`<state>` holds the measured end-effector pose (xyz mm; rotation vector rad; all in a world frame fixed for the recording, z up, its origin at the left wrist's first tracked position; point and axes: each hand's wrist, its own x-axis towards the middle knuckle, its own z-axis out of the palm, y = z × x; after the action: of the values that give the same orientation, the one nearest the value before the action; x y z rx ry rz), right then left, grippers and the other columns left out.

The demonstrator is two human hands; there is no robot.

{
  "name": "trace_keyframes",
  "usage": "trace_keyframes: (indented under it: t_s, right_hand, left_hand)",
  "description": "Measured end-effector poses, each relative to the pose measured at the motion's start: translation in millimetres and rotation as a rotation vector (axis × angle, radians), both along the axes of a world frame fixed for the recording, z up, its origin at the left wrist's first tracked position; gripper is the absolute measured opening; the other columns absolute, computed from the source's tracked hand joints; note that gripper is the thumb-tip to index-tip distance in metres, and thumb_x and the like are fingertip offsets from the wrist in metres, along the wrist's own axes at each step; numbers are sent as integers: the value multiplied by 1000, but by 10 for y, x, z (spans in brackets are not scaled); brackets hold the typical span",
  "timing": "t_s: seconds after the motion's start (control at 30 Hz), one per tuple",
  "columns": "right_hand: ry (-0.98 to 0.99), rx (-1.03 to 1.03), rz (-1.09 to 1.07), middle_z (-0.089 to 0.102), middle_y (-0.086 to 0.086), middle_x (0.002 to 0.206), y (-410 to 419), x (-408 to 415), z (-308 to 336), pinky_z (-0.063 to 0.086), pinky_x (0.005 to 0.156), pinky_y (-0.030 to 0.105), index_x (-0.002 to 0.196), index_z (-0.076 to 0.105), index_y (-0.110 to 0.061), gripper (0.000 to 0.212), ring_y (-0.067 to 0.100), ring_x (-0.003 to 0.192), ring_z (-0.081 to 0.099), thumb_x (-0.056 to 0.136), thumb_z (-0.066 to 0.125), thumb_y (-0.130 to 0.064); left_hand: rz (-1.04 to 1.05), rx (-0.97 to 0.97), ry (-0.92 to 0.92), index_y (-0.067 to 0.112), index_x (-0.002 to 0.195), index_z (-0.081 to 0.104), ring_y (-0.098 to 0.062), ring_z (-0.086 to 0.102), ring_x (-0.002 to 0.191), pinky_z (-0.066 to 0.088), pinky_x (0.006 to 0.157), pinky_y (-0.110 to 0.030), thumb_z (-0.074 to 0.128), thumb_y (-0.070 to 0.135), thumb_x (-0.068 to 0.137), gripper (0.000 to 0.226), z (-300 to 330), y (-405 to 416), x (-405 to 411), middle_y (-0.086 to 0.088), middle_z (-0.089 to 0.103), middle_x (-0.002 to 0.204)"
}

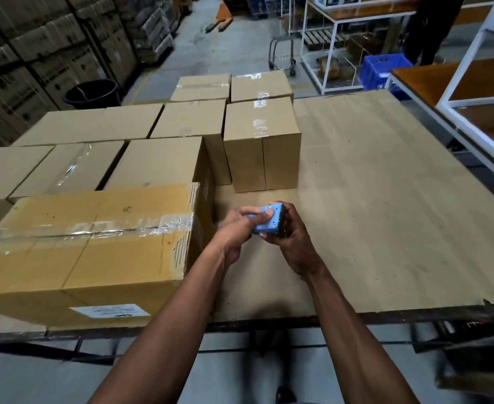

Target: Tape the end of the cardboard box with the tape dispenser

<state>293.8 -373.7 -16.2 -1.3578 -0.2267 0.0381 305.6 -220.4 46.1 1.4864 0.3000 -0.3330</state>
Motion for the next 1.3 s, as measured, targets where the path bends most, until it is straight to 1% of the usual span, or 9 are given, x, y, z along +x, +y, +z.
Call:
trace_keyframes:
  t_s: [0.2, 0.3, 0.43, 0.57, 0.8, 0.93, 1.0, 1.13, 1.3]
  right_hand:
    - [11, 106, 10, 59, 18, 141, 41, 19, -13, 53, 107, 52, 136, 55, -21, 62, 39, 135, 58, 87, 75, 12]
    - [43, 127, 2, 62, 16, 140, 60, 16, -12, 55, 103, 52, 137, 56, -19, 61, 37, 130, 61, 88, 73, 13]
    - [34, 88, -42, 63, 10, 143, 26, 7, 21, 58, 96, 37, 146, 49, -13, 43, 34, 131, 63, 107, 53, 2]
    - [-27, 37, -84, 68, -14, 138, -28, -24, 34, 54, 99, 23, 152, 41, -17, 49, 11, 130, 64, 109, 40, 7]
    - [119, 88, -75, 73, 2, 129, -140, -75, -11, 61, 86, 38, 132, 62, -15, 51, 24, 120, 69, 89, 73, 10]
    - [177, -35, -150, 80, -3, 103, -237, -68, 84, 57, 83, 31, 118, 73, -22, 39, 18, 98, 75, 83, 85, -9]
    - [220, -208, -191, 79, -8, 92, -289, -46, 188, 57, 77, 27, 110, 77, -27, 35, 12, 87, 77, 77, 91, -27]
    - [191, -516, -224, 79, -15, 87, -343, -43, 284, 49, 64, 10, 104, 77, -30, 38, -6, 77, 72, 74, 91, -48]
    - [308, -567, -158, 68, -1, 126, -500, 0, 283, 57, 99, 37, 146, 59, -27, 90, 15, 113, 67, 70, 84, -67]
  left_hand:
    - [103, 11, -24, 15, 114, 59, -25, 70, 114, 60, 84, -29, 85, 25, 89, 38, -154, 62, 25, -17, 66, 134]
    - [101, 298, -278, 28, 131, 61, -22, 57, 132, 56, 96, -31, 66, 45, 101, 35, -127, -23, -52, -10, 49, 156]
    - [-175, 705, -792, 38, 164, 34, -8, 5, 163, 9, 129, -50, 33, 51, 111, 54, -31, -193, -186, 17, 19, 175]
    - [-402, 950, -866, 42, 166, 25, -8, -10, 163, -2, 131, -55, 15, 56, 112, 57, -121, -251, -277, 21, 15, 174]
    - [-341, 1013, -680, 45, 166, 22, -7, -2, 163, 5, 130, -51, 3, 70, 105, 68, -413, -30, -259, 21, 23, 171]
    - [-378, 850, -541, 37, 164, 37, -13, 30, 158, 26, 129, -51, 26, 77, 103, 73, -536, 39, -262, 13, 38, 169]
    - [-411, 720, -541, 35, 161, 40, -7, 53, 139, 47, 115, -37, 48, 72, 101, 71, -570, -3, -314, 12, 52, 158]
    - [-383, 558, -522, 29, 154, 45, 10, 68, 104, 56, 83, -12, 71, 36, 101, 60, -620, -168, -391, 10, 65, 132]
    - [-174, 343, -377, 19, 138, 59, -14, 74, 107, 65, 84, -33, 69, 27, 102, 38, -700, -258, -349, 1, 72, 124]
